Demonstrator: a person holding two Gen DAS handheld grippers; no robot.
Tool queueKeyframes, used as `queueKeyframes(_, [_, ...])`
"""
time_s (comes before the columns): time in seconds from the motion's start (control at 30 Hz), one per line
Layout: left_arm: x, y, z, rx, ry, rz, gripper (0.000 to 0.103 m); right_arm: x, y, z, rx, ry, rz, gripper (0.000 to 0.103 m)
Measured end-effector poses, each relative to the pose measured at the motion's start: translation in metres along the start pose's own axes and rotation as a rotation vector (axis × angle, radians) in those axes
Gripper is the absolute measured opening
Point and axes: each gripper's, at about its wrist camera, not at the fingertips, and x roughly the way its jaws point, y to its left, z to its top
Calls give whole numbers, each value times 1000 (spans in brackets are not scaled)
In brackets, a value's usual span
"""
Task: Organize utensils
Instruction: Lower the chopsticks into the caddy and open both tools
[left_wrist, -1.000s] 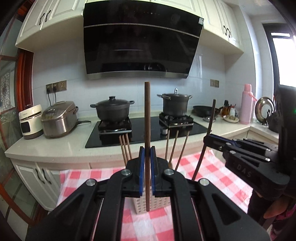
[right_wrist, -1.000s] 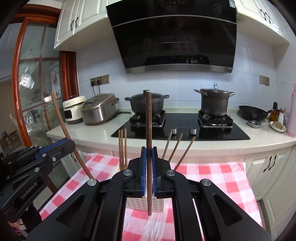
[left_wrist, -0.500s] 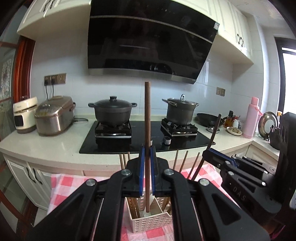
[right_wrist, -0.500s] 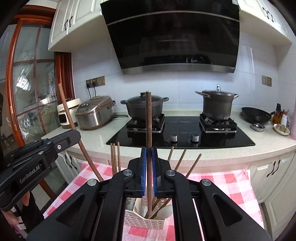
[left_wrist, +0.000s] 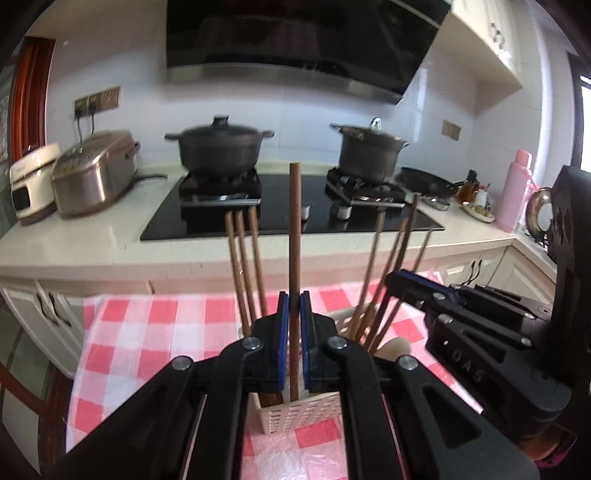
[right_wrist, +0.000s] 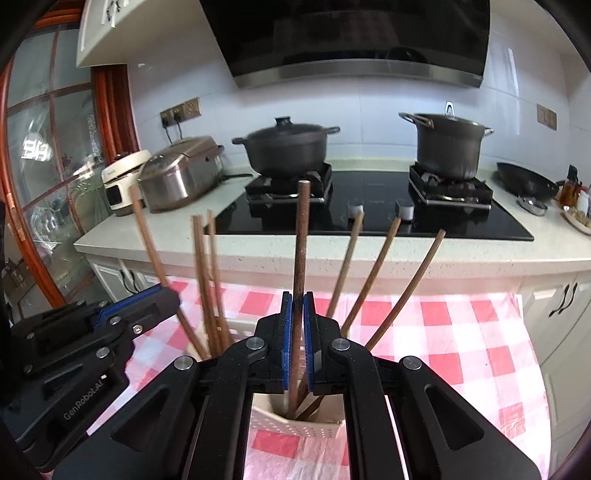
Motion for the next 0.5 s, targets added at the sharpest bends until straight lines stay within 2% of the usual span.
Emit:
queueKeyframes(0.1, [13,10,-7,-31,19,25,7,12,-8,1,18,2,-9,8])
queueKeyframes(0.17, [17,15,-9,-37,22,39,14,18,-12,2,23,7,-15,12])
queueKeyframes(0.2, [18,17,-9,-41,20,43,24,21,-14,2,19,6,-19,15])
queueKeyframes(0.23, [18,19,-9,-45,16,49,38,24,-15,2,16,6,-25,25])
queueKeyframes(0.27, [17,22,-10,-53,3,62,45,25,-17,1,19,2,-32,49])
queueKeyframes(0.3, [15,24,-11,-61,-14,73,55,24,-18,1,25,-8,-32,57])
queueKeyframes(0.4, [5,29,-12,-74,-40,100,61,18,-25,-1,38,-27,-46,59])
queueKeyframes(0.5, [-8,34,-16,-82,-74,146,77,6,-32,-4,59,-53,-56,59])
